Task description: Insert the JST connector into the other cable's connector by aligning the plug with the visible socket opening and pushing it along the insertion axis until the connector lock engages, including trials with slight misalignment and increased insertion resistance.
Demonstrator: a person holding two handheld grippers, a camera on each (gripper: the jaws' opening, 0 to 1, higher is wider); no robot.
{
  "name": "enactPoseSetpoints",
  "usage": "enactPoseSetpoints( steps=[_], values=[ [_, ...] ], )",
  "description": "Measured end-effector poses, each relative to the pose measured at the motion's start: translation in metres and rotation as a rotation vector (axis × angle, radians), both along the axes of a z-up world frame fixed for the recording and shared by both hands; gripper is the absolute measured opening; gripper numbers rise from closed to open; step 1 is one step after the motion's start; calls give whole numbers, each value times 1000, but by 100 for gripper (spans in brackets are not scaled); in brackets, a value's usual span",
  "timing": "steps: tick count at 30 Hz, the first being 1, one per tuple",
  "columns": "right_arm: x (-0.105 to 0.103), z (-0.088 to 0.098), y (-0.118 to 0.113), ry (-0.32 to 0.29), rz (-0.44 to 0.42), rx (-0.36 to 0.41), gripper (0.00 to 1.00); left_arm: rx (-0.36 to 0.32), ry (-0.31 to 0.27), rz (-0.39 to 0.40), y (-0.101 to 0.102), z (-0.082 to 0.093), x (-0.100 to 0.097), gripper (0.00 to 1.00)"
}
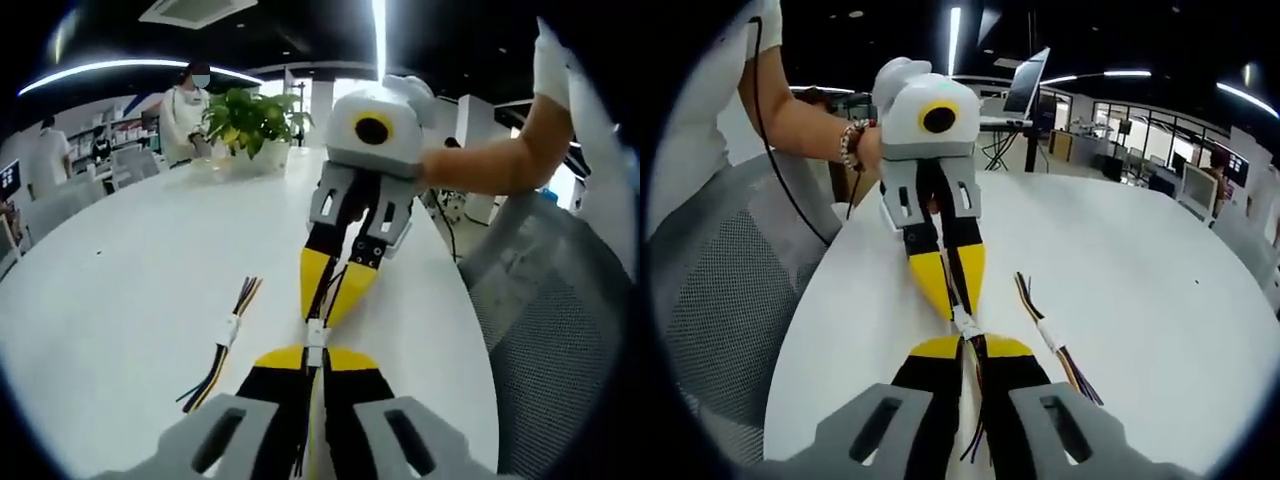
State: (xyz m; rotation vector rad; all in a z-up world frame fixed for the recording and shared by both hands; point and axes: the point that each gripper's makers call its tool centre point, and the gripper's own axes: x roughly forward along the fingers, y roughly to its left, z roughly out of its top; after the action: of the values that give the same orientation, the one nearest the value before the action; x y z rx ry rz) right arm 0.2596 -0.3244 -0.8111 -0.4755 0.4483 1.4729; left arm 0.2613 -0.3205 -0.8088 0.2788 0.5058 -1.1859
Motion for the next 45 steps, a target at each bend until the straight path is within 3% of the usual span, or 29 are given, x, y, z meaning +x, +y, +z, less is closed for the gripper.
enactPoseSetpoints(
  steps=[15, 21, 27, 31, 36, 45],
  values=[
    [-3, -10, -1, 9, 10, -24, 3, 37, 16, -17, -1, -10, -2, 0],
    [5, -7, -2, 7, -26, 7, 3, 15, 29, 59, 2, -7, 12, 3],
    [15, -9, -2, -8, -72, 13, 4, -12, 8, 147, 6, -2, 28, 19],
    [29, -13, -6, -27, -154, 20, 4, -22, 0, 176, 7, -1, 34, 19],
    [40, -17, -13, -16, -231, 48, 4, 28, 22, 197, 20, -19, 33, 19],
    [38, -31, -12, -1, -220, 36, 5, 24, 46, 204, 20, -26, 32, 19]
  ],
)
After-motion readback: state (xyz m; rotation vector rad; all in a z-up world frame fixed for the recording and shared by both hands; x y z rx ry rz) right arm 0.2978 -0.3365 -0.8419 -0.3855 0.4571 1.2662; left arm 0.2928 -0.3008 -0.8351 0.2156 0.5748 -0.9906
